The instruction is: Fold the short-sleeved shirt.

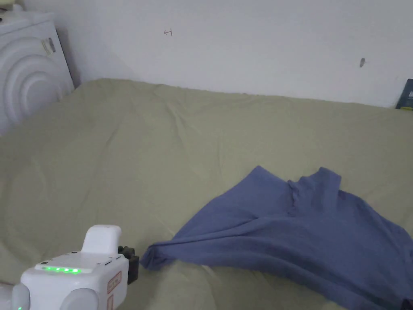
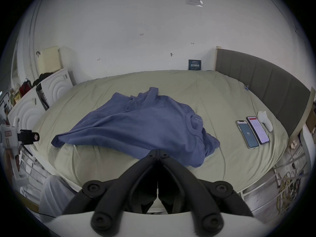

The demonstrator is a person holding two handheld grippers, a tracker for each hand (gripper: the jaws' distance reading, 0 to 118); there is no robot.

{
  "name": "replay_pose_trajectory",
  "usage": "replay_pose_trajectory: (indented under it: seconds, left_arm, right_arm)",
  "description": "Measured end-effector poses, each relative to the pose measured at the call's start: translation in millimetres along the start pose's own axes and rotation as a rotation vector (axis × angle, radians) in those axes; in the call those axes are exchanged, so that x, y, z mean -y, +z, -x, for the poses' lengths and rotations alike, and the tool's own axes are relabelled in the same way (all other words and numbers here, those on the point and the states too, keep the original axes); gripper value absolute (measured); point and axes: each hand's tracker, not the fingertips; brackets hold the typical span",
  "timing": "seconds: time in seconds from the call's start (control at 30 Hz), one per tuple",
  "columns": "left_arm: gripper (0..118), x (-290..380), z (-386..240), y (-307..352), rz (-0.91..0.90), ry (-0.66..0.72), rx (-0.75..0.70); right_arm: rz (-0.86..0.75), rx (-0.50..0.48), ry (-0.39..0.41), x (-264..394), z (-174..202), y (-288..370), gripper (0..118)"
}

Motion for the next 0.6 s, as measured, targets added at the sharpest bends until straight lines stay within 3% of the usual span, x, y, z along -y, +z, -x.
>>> replay_pose_trajectory:
  seconds: [0.2, 0.23, 0.27, 0.3, 0.33, 0.37, 0.43, 0.6]
  left_arm:
    - [0, 0.3, 12.1, -23.7, 0.064, 0.017, 0.053]
    - [11, -1.5, 13.3, -28.8, 0.073, 0.016, 0.073]
    - [45, -4.1, 11.7, -36.2, 0.082, 0.009, 0.073]
    - [93, -6.3, 11.0, -46.0, 0.105, 0.003, 0.075]
    - [118, -6.9, 10.8, -56.4, 0.148, -0.001, 0.076]
    - [116, -12.3, 8.8, -61.1, 0.041, -0.032, 0.076]
    - [116, -10.7, 5.5, -77.3, 0.145, -0.042, 0.057]
    - [113, -14.2, 1.8, -114.7, 0.186, -0.060, 0.050]
  right_arm:
    - [0.023, -0.043, -0.004, -4.5, 14.0, -14.2, 0]
    - [0.029, -0.050, 0.001, -5.1, 16.3, -16.6, 0]
    - [0.035, -0.054, 0.005, -5.5, 18.3, -18.7, 0]
    - [0.040, -0.057, 0.007, -5.4, 20.0, -22.4, 0]
    - [0.049, -0.063, 0.008, -5.6, 21.7, -25.7, 0]
    - [0.057, -0.070, 0.007, -5.5, 22.8, -28.2, 0]
    - [0.066, -0.071, 0.007, -4.7, 25.6, -31.8, 0]
    - [0.091, -0.072, 0.021, -2.9, 28.8, -39.5, 0]
